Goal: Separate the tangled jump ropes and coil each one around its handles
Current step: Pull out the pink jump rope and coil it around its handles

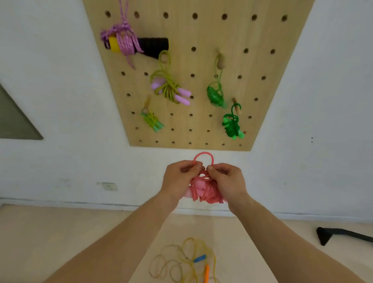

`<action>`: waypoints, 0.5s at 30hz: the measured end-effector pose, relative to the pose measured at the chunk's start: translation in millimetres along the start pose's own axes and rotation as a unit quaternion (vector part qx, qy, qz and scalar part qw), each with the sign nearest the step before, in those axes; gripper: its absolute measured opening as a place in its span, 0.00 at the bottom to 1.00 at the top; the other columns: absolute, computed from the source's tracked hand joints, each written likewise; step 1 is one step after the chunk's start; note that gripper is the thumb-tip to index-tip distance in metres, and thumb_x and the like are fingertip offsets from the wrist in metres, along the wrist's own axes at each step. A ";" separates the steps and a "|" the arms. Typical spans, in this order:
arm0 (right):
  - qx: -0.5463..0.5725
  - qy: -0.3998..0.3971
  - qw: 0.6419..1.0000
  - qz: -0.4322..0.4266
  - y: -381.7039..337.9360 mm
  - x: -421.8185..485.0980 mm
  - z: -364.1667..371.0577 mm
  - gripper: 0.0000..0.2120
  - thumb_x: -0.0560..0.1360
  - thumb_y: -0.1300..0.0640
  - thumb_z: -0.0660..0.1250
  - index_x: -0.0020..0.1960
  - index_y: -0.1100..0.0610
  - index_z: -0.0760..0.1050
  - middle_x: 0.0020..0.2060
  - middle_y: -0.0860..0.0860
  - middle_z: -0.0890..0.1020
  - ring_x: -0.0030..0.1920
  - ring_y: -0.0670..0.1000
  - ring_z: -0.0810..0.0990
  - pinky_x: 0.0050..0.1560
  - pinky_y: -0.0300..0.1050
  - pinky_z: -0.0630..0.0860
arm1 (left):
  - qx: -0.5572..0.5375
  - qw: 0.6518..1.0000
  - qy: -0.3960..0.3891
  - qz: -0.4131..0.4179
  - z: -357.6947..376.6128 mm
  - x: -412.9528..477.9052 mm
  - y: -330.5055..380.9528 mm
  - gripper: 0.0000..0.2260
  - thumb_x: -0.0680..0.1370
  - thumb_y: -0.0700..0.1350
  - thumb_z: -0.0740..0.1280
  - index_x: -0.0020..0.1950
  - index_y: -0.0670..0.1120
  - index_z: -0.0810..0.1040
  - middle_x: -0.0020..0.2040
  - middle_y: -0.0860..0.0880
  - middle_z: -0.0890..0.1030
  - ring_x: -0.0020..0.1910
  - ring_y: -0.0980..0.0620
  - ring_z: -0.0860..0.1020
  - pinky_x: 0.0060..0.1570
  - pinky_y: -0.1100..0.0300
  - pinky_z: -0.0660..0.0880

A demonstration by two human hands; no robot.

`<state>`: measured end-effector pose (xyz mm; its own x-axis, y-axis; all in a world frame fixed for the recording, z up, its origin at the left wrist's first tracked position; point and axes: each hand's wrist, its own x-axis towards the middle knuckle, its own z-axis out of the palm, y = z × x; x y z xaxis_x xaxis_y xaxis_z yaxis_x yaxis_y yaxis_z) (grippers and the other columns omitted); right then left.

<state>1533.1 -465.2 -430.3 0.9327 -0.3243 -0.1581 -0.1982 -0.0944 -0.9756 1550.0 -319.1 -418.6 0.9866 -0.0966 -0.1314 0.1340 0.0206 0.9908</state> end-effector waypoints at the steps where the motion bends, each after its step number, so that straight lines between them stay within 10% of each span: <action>1: 0.001 -0.002 1.000 -0.006 -19.2 -2.0 -6.7 0.04 0.76 0.57 0.72 0.44 0.55 0.85 0.37 0.50 0.87 0.41 0.52 0.86 0.51 0.56 0.83 | 0.003 1.000 0.005 0.002 5.2 -0.8 19.5 0.04 0.78 0.39 0.71 0.48 0.41 0.85 0.44 0.45 0.87 0.43 0.53 0.85 0.48 0.61 0.80; 15: 0.078 -0.037 0.988 -0.125 -228.9 -8.2 -94.0 0.08 0.77 0.61 0.70 0.43 0.51 0.83 0.37 0.46 0.86 0.42 0.47 0.85 0.44 0.42 0.80 | 0.129 0.973 0.103 0.159 84.4 3.2 221.6 0.07 0.79 0.47 0.69 0.44 0.48 0.84 0.41 0.49 0.86 0.44 0.50 0.83 0.51 0.50 0.79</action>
<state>1542.5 -529.4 -191.4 0.9672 -0.2389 0.0858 0.0849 -0.0142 -0.9963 1575.0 -398.8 -196.6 0.9757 0.0760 0.2054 -0.1826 -0.2359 0.9545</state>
